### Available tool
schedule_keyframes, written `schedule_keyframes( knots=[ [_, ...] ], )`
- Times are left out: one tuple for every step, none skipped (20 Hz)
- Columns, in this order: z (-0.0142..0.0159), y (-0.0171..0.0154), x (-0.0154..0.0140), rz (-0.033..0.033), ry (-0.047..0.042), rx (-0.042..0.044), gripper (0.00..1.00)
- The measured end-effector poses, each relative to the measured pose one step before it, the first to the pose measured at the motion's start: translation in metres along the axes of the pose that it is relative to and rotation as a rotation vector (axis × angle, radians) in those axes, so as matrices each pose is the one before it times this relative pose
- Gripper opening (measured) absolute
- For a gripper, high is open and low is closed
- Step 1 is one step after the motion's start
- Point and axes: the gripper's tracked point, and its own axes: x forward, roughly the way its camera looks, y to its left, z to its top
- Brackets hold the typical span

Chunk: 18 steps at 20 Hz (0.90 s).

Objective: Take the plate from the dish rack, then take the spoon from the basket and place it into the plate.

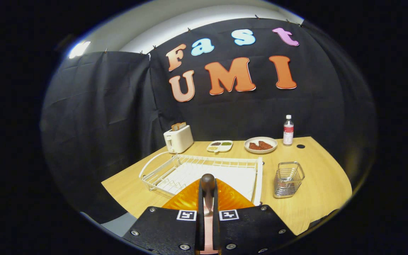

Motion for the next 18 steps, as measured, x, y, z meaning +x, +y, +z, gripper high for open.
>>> schedule_keyframes(
  knots=[
    [-0.0058, 0.00267, 0.00212, 0.01234, 0.0084, 0.00026, 0.09],
    [-0.00445, 0.00116, 0.00101, 0.00688, 0.00317, 0.00296, 0.09],
    [-0.00435, 0.00126, 0.00122, 0.00615, 0.00457, -0.00276, 0.09],
    [-0.00421, 0.00019, 0.00208, 0.00223, 0.00198, 0.00097, 0.09],
    [-0.00416, -0.0001, 0.00124, 0.00398, 0.00228, -0.00284, 0.09],
    [-0.00436, 0.00017, 0.00127, 0.00128, 0.00208, 0.00223, 0.09],
    [-0.00435, 0.00006, 0.00115, 0.00385, 0.00065, -0.00004, 0.09],
    [-0.00459, -0.00099, 0.00063, 0.00332, -0.00146, 0.00402, 0.09],
    [-0.00455, 0.00013, 0.00066, 0.0035, 0.00109, 0.0042, 0.09],
    [-0.00531, -0.00082, 0.00071, 0.00231, 0.004, 0.00604, 0.09],
    [-0.00822, -0.00231, -0.00106, 0.00227, 0.0177, -0.0072, 0.09],
    [0.00302, -0.00226, -0.00095, 0.00662, -0.02588, 0.00491, 0.09],
    [0.00102, -0.00179, -0.00436, 0.00602, -0.00823, 0.00548, 0.09],
    [-0.00414, -0.00167, -0.00255, 0.00539, -0.00735, 0.00247, 0.09],
    [-0.00079, -0.00096, -0.00243, 0.00967, -0.0087, 0.00546, 0.09],
    [-0.00215, -0.00327, -0.00207, 0.00267, -0.00188, 0.00858, 0.09],
    [-0.00305, -0.00261, -0.00325, 0.00459, -0.00018, 0.00949, 0.09],
    [-0.0032, -0.00149, -0.00315, 0.00309, 0.00576, 0.00705, 0.09]
  ],
)
